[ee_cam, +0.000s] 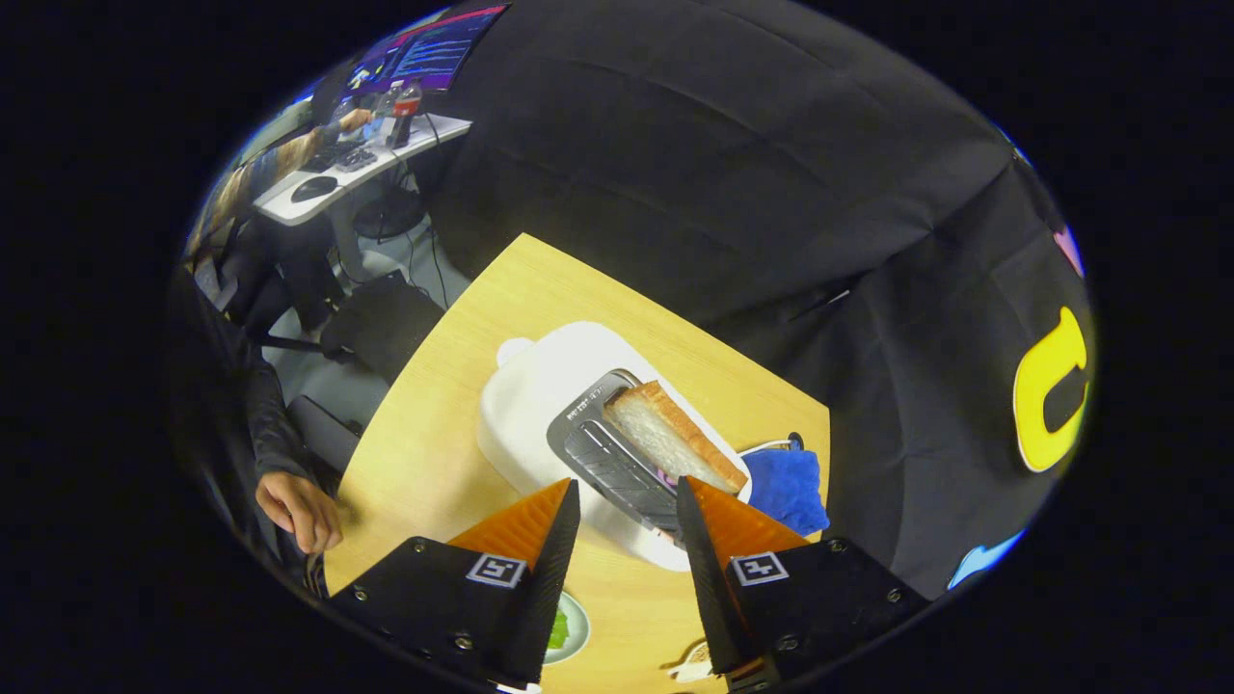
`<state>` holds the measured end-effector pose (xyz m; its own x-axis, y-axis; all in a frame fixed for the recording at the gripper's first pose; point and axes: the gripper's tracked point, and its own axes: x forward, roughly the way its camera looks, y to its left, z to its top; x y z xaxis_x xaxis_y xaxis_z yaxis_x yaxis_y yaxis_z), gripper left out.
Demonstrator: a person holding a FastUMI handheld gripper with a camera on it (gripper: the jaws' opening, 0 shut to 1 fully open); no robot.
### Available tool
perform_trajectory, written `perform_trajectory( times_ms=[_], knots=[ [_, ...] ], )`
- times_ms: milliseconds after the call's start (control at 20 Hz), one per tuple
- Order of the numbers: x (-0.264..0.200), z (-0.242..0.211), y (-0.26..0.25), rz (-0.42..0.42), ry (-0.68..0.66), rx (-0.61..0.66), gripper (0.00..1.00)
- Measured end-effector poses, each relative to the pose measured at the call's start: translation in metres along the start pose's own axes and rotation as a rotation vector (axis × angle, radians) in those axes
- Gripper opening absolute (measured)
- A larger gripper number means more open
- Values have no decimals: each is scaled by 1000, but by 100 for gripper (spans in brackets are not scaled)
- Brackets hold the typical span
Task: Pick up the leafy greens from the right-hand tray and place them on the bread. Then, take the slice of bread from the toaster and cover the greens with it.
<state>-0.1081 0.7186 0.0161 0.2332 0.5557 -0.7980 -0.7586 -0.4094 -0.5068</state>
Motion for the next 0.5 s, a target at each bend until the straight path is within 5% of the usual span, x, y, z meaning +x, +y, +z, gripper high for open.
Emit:
perform_trajectory(
  times_ms=[100, 500],
  knots=[
    [7, 6, -10, 26, 30, -23, 56],
    [41, 14, -39, 46, 125, -213, 56]
  ],
)
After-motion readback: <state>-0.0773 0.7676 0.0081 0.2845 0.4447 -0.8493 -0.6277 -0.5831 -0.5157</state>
